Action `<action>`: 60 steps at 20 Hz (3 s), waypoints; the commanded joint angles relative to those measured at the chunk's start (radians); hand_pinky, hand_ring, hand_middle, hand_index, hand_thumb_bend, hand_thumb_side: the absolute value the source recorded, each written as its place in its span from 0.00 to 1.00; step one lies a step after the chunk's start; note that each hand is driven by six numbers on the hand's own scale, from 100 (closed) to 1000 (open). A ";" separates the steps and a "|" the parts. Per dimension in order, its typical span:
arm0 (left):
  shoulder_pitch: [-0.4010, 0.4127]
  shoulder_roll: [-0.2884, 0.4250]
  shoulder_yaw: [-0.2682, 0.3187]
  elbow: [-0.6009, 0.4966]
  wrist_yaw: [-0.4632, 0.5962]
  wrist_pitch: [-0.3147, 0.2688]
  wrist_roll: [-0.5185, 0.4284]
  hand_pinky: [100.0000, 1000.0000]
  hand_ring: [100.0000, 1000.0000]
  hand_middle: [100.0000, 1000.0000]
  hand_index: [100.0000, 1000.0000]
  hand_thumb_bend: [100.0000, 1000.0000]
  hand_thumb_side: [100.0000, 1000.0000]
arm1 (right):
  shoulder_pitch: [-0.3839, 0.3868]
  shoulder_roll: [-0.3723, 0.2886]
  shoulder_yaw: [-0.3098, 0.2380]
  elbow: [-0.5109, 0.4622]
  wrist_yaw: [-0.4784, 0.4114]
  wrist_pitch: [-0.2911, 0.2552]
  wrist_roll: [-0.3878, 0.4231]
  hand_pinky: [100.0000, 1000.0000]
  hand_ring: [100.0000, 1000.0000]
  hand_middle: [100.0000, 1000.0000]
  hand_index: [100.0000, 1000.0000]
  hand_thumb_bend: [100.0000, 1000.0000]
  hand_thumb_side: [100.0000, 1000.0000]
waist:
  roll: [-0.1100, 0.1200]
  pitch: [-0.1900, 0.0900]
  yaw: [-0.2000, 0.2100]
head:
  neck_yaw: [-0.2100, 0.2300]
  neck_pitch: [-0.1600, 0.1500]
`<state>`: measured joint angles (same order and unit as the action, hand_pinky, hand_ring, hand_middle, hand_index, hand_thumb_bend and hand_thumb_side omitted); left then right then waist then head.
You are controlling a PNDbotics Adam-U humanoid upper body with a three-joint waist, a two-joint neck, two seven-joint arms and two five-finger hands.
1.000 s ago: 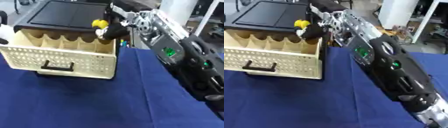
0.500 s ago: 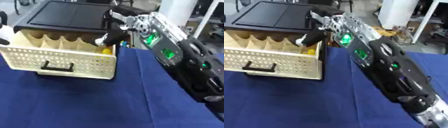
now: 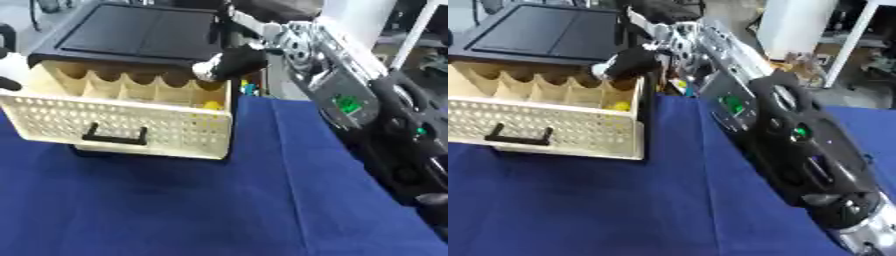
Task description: Pick up objects from table and place into drawer.
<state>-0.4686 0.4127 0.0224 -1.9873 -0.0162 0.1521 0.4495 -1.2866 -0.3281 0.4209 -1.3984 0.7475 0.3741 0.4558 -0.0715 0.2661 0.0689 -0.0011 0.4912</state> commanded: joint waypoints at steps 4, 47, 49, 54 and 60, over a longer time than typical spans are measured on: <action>-0.026 0.075 0.014 -0.013 -0.202 -0.058 0.012 0.30 0.57 0.52 0.76 0.11 1.00 | 0.041 -0.069 -0.121 -0.162 -0.026 0.046 -0.167 0.74 0.83 0.51 0.67 0.44 0.66 | 0.021 -0.016 -0.001 | 0.019 0.002; -0.238 0.598 -0.433 -0.013 -0.422 -0.072 -1.356 0.00 0.21 0.37 0.81 0.00 1.00 | 0.322 -0.067 -0.348 -0.602 -0.078 0.094 -0.772 0.74 0.80 0.51 0.65 0.11 1.00 | 0.125 -0.037 -0.018 | 0.063 0.052; -0.219 0.602 -0.435 -0.013 -0.417 -0.058 -1.356 0.00 0.22 0.41 0.81 0.00 1.00 | 0.323 -0.068 -0.351 -0.602 -0.081 0.096 -0.774 0.74 0.80 0.51 0.65 0.11 1.00 | 0.123 -0.034 -0.018 | 0.064 0.050; -0.148 0.620 -0.447 -0.013 -0.385 -0.008 -1.356 0.00 0.28 0.57 0.82 0.00 1.00 | 0.324 -0.069 -0.356 -0.602 -0.088 0.097 -0.786 0.74 0.80 0.50 0.64 0.12 1.00 | 0.121 -0.029 -0.018 | 0.066 0.045; -0.078 0.636 -0.440 -0.013 -0.377 0.037 -1.356 0.00 0.26 0.53 0.81 0.00 1.00 | 0.322 -0.068 -0.360 -0.602 -0.094 0.098 -0.798 0.74 0.79 0.50 0.64 0.12 1.00 | 0.116 -0.023 -0.019 | 0.067 0.037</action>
<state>-0.5407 1.0073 -0.4357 -1.9884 -0.3964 0.1774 -0.9061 -0.9494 -0.3835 0.0714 -1.9847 0.6596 0.4723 -0.3376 0.0449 0.2588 0.0492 0.0630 0.5391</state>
